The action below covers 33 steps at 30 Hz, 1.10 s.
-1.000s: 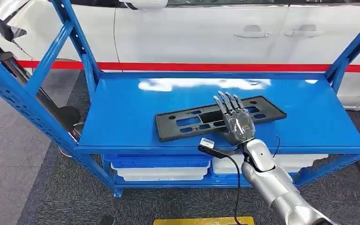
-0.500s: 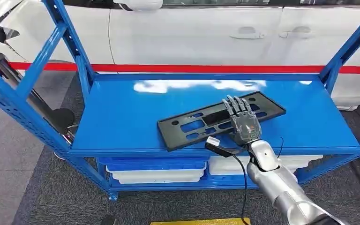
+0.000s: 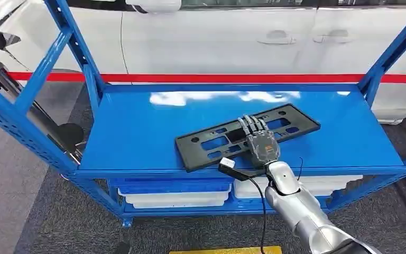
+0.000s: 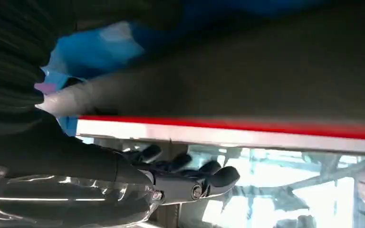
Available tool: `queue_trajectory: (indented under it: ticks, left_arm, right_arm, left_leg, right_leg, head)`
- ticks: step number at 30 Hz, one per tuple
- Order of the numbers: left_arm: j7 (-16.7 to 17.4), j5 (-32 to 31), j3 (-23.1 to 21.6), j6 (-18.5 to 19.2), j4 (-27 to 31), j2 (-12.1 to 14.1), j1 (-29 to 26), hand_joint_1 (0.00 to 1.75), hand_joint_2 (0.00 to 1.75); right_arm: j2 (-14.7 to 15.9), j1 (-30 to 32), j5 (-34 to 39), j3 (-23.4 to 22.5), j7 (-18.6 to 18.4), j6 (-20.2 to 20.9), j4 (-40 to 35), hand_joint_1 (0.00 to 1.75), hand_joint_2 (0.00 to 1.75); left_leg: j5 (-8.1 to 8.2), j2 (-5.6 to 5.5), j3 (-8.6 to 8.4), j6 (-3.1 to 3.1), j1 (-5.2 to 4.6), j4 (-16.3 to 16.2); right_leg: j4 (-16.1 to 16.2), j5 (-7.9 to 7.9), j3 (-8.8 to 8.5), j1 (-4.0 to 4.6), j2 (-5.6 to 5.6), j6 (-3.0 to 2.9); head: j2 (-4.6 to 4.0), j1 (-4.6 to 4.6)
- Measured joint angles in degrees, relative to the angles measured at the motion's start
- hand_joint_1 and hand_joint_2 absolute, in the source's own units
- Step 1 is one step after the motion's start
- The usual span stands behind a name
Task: Take the parts from the cabinet and place them on the table.
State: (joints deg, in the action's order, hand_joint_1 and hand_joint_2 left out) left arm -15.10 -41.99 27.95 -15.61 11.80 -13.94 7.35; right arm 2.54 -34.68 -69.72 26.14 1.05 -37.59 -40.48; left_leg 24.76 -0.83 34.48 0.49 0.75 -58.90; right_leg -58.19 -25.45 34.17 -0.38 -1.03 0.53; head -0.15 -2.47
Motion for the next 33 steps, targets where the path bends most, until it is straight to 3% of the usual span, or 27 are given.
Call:
queue_trajectory:
  ticks: [2, 3, 5, 6, 7, 8, 9, 11, 12, 13, 16, 18, 19, 21, 22, 23, 24, 25, 27, 28, 31, 32, 33]
  left_arm:
    - [0.0, 0.0, -0.02, 0.0, 0.0, 0.02, 0.02, 0.0, 0.0]
    - [-0.02, 0.0, -0.02, 0.0, 0.0, 0.02, 0.03, 0.0, 0.0]
    - [-0.04, 0.0, -0.02, 0.0, 0.0, 0.02, -0.01, 0.0, 0.0]
    - [-0.04, 0.0, -0.02, 0.0, 0.0, 0.02, -0.13, 0.0, 0.0]
    - [-0.04, 0.02, -0.02, 0.0, 0.0, 0.04, -0.29, 0.0, 0.0]
    - [-0.04, 0.04, -0.02, 0.0, 0.0, 0.04, -0.39, 0.0, 0.0]
    - [-0.04, 0.04, 0.0, 0.0, 0.0, 0.04, -0.4, 0.0, 0.0]
    - [-0.04, 0.07, 0.0, -0.02, 0.0, 0.18, -0.27, 0.0, 0.0]
    - [-0.13, 0.15, 0.0, -0.07, 0.0, 0.26, -0.24, 0.0, 0.0]
    - [-0.22, 0.15, 0.0, -0.07, 0.0, 0.24, -0.19, 0.0, 0.0]
    - [-0.35, 0.28, 0.02, -0.09, 0.0, 0.24, -0.55, 0.0, 0.0]
    - [-0.37, 0.31, 0.04, -0.07, 0.0, 0.17, -0.54, 0.0, 0.0]
    - [-0.37, 0.31, 0.04, -0.07, 0.0, 0.15, -0.45, 0.0, 0.0]
    - [-0.7, 0.31, 0.04, 0.13, 0.0, 0.11, -0.42, 0.0, 0.0]
    - [-1.0, 0.33, 0.04, 0.28, 0.0, 0.15, -0.53, 0.0, 0.0]
    - [-1.09, 0.39, 0.04, 0.35, 0.0, 0.24, -0.7, 0.0, 0.0]
    - [-1.33, 0.41, 0.07, 0.52, 0.0, 0.35, -0.87, 0.0, 0.0]
    - [-1.51, 0.44, 0.07, 0.66, 0.0, 0.37, -0.94, 0.0, 0.0]
    - [-1.75, 0.5, 0.09, 0.81, 0.0, 0.35, -0.95, 0.0, 0.0]
    - [-1.77, 0.57, 0.11, 0.94, 0.0, 0.09, -1.02, 0.0, 0.0]
    - [-1.92, 0.63, 0.17, 0.96, 0.0, 0.15, -1.0, 0.0, 0.0]
    - [-1.92, 0.61, 0.2, 0.96, 0.0, 0.15, -0.99, 0.0, 0.0]
    - [-1.94, 0.63, 0.2, 0.94, 0.0, 0.18, -1.02, 0.0, 0.0]
  right_arm:
    - [0.0, -0.17, -0.07, 0.0, -0.44, 0.59, 0.57, 1.55, 1.75]
    - [0.0, -0.3, -0.07, 0.0, -0.57, 0.78, 1.04, 1.57, 1.75]
    - [0.37, -0.69, 0.04, 0.0, -0.79, 1.44, 2.14, 1.62, 1.75]
    - [0.39, -0.85, 0.33, 0.0, -0.87, 1.64, 2.51, 1.66, 1.75]
    - [0.39, -1.01, 0.46, 0.0, -0.87, 1.75, 3.06, 1.66, 1.75]
    - [0.39, -1.11, 0.57, 0.0, -0.87, 1.77, 3.32, 1.69, 1.75]
    - [0.39, -1.22, 0.61, 0.0, -0.87, 1.79, 3.63, 1.69, 1.75]
    - [0.44, -1.5, 0.68, 0.0, -0.85, 1.92, 4.13, 1.68, 1.75]
    - [0.46, -1.75, 0.81, 0.0, -0.85, 2.03, 4.56, 1.68, 1.75]
    - [0.63, -2.1, 1.0, 0.0, -0.85, 2.29, 4.91, 1.68, 1.75]
    - [0.66, -2.43, 1.2, -0.02, -0.85, 2.45, 5.18, 1.71, 1.75]
    - [0.66, -2.46, 1.29, -0.02, -0.85, 2.45, 5.42, 1.75, 1.75]
    - [0.61, -2.56, 1.29, -0.02, -0.85, 2.58, 5.51, 1.75, 1.75]
    - [0.22, -2.48, 1.31, -0.02, -0.85, 3.05, 5.87, 1.75, 1.75]
    - [0.02, -2.38, 1.31, -0.02, -0.85, 3.32, 6.08, 1.75, 1.75]
    - [-0.09, -2.33, 1.33, -0.02, -0.85, 3.54, 6.27, 1.75, 1.75]
    - [-0.18, -2.37, 1.5, -0.02, -0.85, 3.69, 6.38, 1.75, 1.75]
    - [-0.2, -2.37, 1.93, -0.02, -0.61, 3.71, 6.38, 1.75, 1.75]
    - [-0.2, -2.45, 3.26, -0.02, 0.39, 3.65, 6.32, 1.75, 1.75]
    - [-0.22, -2.51, 3.48, -0.02, 0.72, 3.69, 6.21, 1.75, 1.75]
    - [-1.07, -2.54, 3.69, -0.02, 0.9, 3.74, 6.16, 1.75, 1.75]
    - [-1.33, -2.6, 3.76, -0.02, 0.9, 3.74, 6.16, 1.75, 1.75]
    - [-1.51, -2.52, 3.8, -0.02, 0.9, 3.71, 6.14, 1.75, 1.75]
  left_leg:
    - [0.54, 0.1, -0.05, -0.62, 0.12, -0.61]
    - [2.23, 0.14, 0.76, -0.76, -0.01, -2.67]
    - [6.78, 0.2, 4.58, -0.91, 0.01, -10.93]
    - [8.35, 0.2, 6.46, -0.99, 0.0, -15.0]
    - [8.68, 0.2, 7.71, -1.06, 0.0, -17.57]
    - [7.58, 0.2, 7.48, -1.08, 0.01, -17.02]
    - [5.61, 0.21, 6.13, -1.09, 0.02, -14.25]
    - [0.98, 0.19, 1.59, -0.96, 0.04, -5.06]
    - [1.09, -0.13, 0.28, -0.62, 0.05, -2.07]
    - [1.19, -0.29, 0.08, -0.03, -0.02, -1.54]
    - [0.98, -0.23, 0.3, 0.99, -0.41, -1.8]
    - [0.52, -0.16, 0.33, 1.65, 0.04, -1.46]
    - [0.43, -0.13, 0.43, 1.84, 0.04, -1.46]
    - [0.36, -0.08, 0.73, 1.94, -0.11, -1.46]
    - [0.33, -0.04, 0.85, 1.98, -0.15, -1.47]
    - [0.3, -0.03, 0.89, 2.01, -0.21, -1.47]
    - [0.3, -0.05, 0.84, 2.01, -0.3, -1.47]
    - [0.3, -0.07, 0.74, 2.01, -0.43, -1.47]
    - [0.27, -0.09, 0.43, 2.01, -0.68, -1.42]
    - [0.27, 0.02, 0.49, 1.84, -0.74, -1.39]
    - [-0.11, 0.31, 0.44, 0.92, -0.26, -0.83]
    - [-0.31, 0.38, 0.01, 0.51, -0.51, -0.25]
    - [0.02, 0.33, 0.07, 0.35, -0.52, -0.89]
  right_leg:
    - [1.29, 0.67, -0.74, -0.59, -0.25, -0.9]
    - [1.51, 0.69, -0.95, -0.49, -0.3, -1.21]
    - [1.42, 0.68, -0.9, -0.3, -0.36, -1.57]
    - [1.36, 0.63, -0.9, -0.18, -0.36, -1.64]
    - [1.24, 0.59, -0.89, -0.1, -0.34, -1.7]
    - [1.13, 0.52, -0.93, -0.08, -0.29, -1.73]
    - [0.96, 0.41, -0.97, -0.08, -0.22, -1.68]
    - [0.31, 0.04, -0.95, -0.13, -0.19, -1.16]
    - [-0.21, -0.25, -0.77, -0.14, -0.2, -0.85]
    - [-1.02, -0.66, -0.43, 0.52, 0.06, -0.41]
    - [-0.54, -0.26, -0.47, 0.12, 0.07, 0.3]
    - [-1.79, -1.41, 0.0, -0.02, 0.17, 0.77]
    - [-4.6, -3.44, 1.18, -0.16, 0.22, 1.03]
    - [-13.18, -7.73, 5.09, -0.37, 0.29, 1.4]
    - [-16.73, -8.9, 6.75, -0.37, 0.29, 1.43]
    - [-18.17, -8.75, 7.43, -0.37, 0.3, 1.36]
    - [-16.83, -7.36, 6.7, -0.34, 0.34, 1.12]
    - [-13.42, -5.21, 4.91, -0.24, 0.36, 0.69]
    - [-2.78, -0.65, -0.75, 0.6, 0.21, -1.17]
    - [-0.92, -1.74, -1.72, 0.93, -0.62, -2.3]
    - [-0.21, -1.3, -1.56, 1.44, -0.47, -2.8]
    - [0.94, -0.74, -2.14, 1.36, -0.32, -3.04]
    - [2.45, 0.19, -2.99, 0.48, -0.55, -2.54]
  head:
    - [0.0, 0.02]
    - [0.0, 0.0]
    - [0.0, 0.0]
    - [0.0, 0.02]
    - [0.0, 0.02]
    - [0.0, 0.0]
    - [0.0, 0.02]
    - [0.0, 0.02]
    - [0.0, 0.0]
    - [0.0, 0.02]
    - [0.0, 0.0]
    - [0.0, 0.04]
    - [0.0, 0.0]
    - [0.0, 0.02]
    - [0.0, 0.02]
    - [0.0, 0.02]
    - [0.0, 0.02]
    - [0.0, 0.02]
    - [0.0, 0.02]
    - [0.0, 0.0]
    - [0.0, 0.02]
    - [0.0, 0.02]
    - [0.0, 0.0]
